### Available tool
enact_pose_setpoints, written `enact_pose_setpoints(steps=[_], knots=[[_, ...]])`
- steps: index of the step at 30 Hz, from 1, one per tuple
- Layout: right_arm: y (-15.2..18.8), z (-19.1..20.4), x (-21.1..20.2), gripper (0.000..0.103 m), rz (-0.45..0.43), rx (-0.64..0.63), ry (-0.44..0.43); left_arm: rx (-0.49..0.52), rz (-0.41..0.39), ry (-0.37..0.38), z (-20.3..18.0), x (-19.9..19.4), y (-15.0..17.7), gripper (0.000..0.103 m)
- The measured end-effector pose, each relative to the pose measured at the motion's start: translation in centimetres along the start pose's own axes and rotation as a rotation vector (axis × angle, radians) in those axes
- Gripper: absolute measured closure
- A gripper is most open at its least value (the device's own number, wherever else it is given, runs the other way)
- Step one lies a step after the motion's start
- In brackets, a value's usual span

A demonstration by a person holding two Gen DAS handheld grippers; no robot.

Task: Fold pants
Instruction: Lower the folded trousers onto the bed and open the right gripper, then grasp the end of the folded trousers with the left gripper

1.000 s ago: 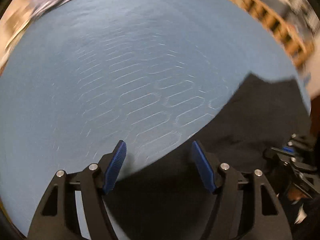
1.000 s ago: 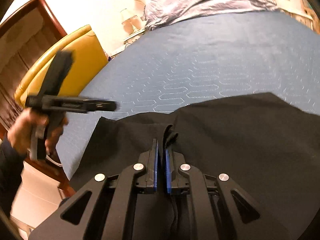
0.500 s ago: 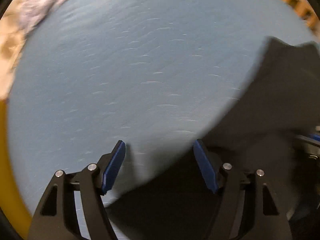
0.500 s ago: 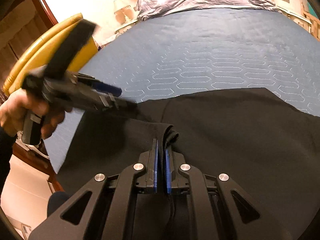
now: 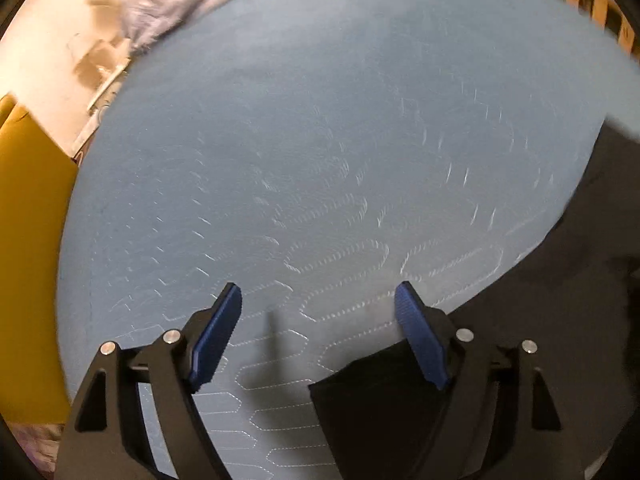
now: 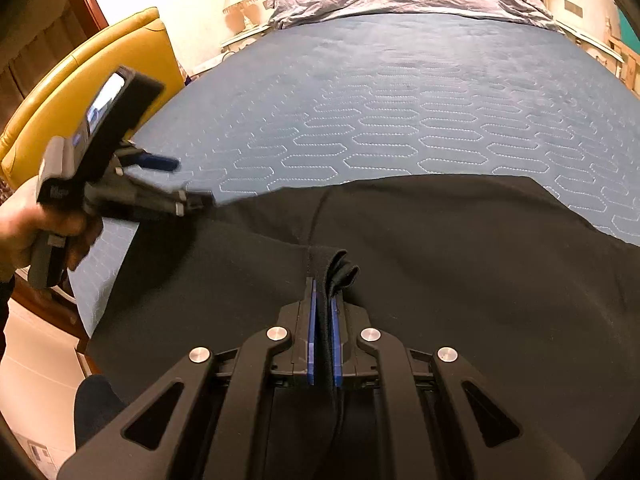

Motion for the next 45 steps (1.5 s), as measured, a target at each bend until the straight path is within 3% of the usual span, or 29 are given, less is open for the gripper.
enact_pose_setpoints(steps=[1,5,7,9,12,16,18,19,21,22,24,27,30,34,37,38,41,43,45], knots=[[0.0,0.0,0.1,0.095,0.002,0.000,-0.001,-0.043,-0.058,0.024,0.5,-1.4,0.4,0.024],[0.0,-0.1,0.2,0.095,0.007,0.006,-0.003,-0.189,-0.161,0.113,2.7,-3.7,3.0,0.024],[0.0,-0.1,0.3,0.095,0.009,0.003,-0.001,-0.243,-0.203,0.156,3.0,-4.9,4.9,0.030],[0.0,-0.2,0.5,0.095,0.016,0.009,-0.003,-0.304,-0.248,0.192,3.2,-5.5,7.7,0.058],[0.2,-0.4,1.0,0.095,0.028,0.014,-0.002,-0.349,-0.261,0.197,3.2,-5.4,11.6,0.079],[0.3,-0.5,1.3,0.096,0.032,0.006,0.008,-0.328,-0.278,0.234,0.8,-6.6,15.3,0.078],[0.5,-0.5,1.5,0.097,0.036,0.003,0.013,-0.333,-0.179,0.173,0.0,-4.7,16.9,0.074],[0.4,-0.6,1.7,0.097,0.039,0.005,0.015,-0.302,-0.171,0.151,-0.4,-3.9,17.2,0.071],[0.3,-0.8,1.9,0.098,0.047,0.014,0.013,-0.282,-0.189,0.070,-0.4,-4.5,17.2,0.045],[0.1,-0.9,1.9,0.097,0.057,0.017,0.006,-0.293,-0.198,0.053,-0.1,-5.2,17.2,0.045],[-0.3,-1.9,1.1,0.077,0.065,0.045,-0.013,-0.317,-0.232,0.063,0.3,-6.6,17.6,0.045],[-0.7,-4.4,-2.0,0.076,0.015,0.074,0.058,-0.336,-0.273,0.052,0.3,-8.6,18.6,0.045],[0.2,-5.2,-5.8,0.075,-0.035,0.038,0.134,-0.364,-0.315,0.116,-1.0,-9.8,20.0,0.045],[2.9,-2.0,-8.6,0.075,-0.060,-0.039,0.132,-0.389,-0.322,0.156,-2.5,-8.9,21.3,0.045],[4.6,1.2,-8.0,0.067,-0.056,-0.099,0.118,-0.356,-0.281,0.146,-3.6,-8.0,22.0,0.044],[5.1,2.1,-7.4,0.063,-0.048,-0.125,0.131,-0.349,-0.233,0.133,-3.8,-7.0,22.2,0.042],[7.4,3.5,-4.3,0.063,0.021,-0.198,0.207,-0.394,-0.251,0.166,-3.4,-7.3,23.2,0.037],[8.2,3.3,-3.6,0.058,0.024,-0.185,0.220,-0.427,-0.274,0.216,-2.8,-7.6,23.7,0.036],[8.2,3.1,-3.7,0.051,0.008,-0.183,0.238,-0.529,-0.309,0.356,-1.2,-7.5,24.4,0.036]])
Point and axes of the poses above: each gripper's, at about its wrist camera, not at the fingertips, and x roughly the way its jaws point, z to its left, y to its underside, the point moved 2 cm from there along x, roughly the way its jaws point, and after that the axes turned 10 degrees about y, right-handed, at the moved point
